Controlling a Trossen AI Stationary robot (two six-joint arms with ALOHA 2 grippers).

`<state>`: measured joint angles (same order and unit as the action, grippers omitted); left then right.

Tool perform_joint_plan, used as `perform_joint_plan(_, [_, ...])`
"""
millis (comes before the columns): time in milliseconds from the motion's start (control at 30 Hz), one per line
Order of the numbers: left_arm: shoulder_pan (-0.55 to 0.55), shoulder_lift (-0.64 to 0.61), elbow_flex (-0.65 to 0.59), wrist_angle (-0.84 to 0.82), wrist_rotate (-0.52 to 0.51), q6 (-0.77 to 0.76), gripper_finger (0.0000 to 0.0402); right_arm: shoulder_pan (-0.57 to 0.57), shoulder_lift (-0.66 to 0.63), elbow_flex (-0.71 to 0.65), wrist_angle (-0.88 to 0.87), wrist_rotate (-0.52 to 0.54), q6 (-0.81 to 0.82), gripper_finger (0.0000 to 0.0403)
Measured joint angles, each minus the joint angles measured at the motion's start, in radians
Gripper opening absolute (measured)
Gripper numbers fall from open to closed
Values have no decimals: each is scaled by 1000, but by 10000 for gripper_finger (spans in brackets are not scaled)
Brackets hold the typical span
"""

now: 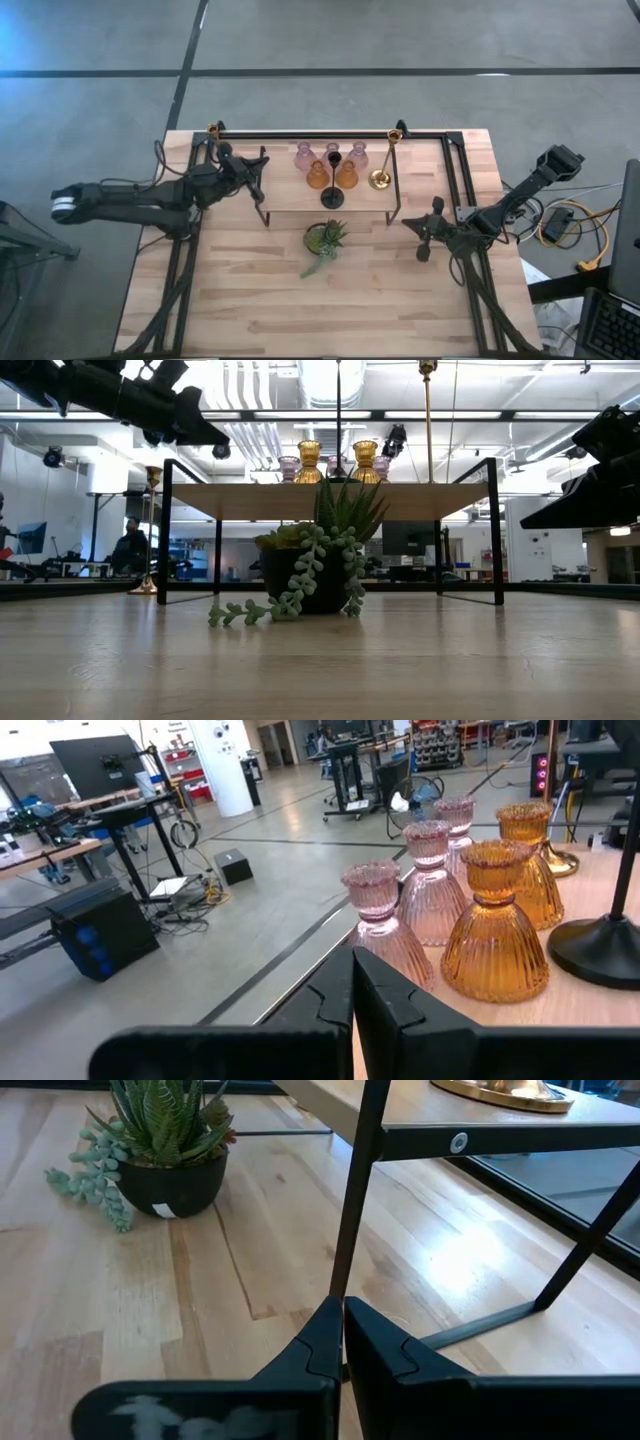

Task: Pick & Place candle stick holders
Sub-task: Put the gold candle holder on the shelf

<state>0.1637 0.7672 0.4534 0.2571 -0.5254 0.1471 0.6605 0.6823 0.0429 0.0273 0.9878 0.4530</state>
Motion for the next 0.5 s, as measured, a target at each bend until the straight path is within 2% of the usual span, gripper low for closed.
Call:
perform_joint_plan(167, [-27, -101, 19, -191, 7, -34, 7, 0, 0, 0, 0, 0, 0, 9])
perform_joint_plan(300, [-55, -236, 19, -358, -5, -87, 7, 0, 0, 0, 0, 0, 0, 9])
perform_joint_plan(400, [-63, -346, 19, -470, -57, -123, 7, 0, 0, 0, 0, 0, 0, 9])
perform_joint_plan(500, [-63, -430, 19, -567, -165, -142, 7, 0, 0, 0, 0, 0, 0, 9])
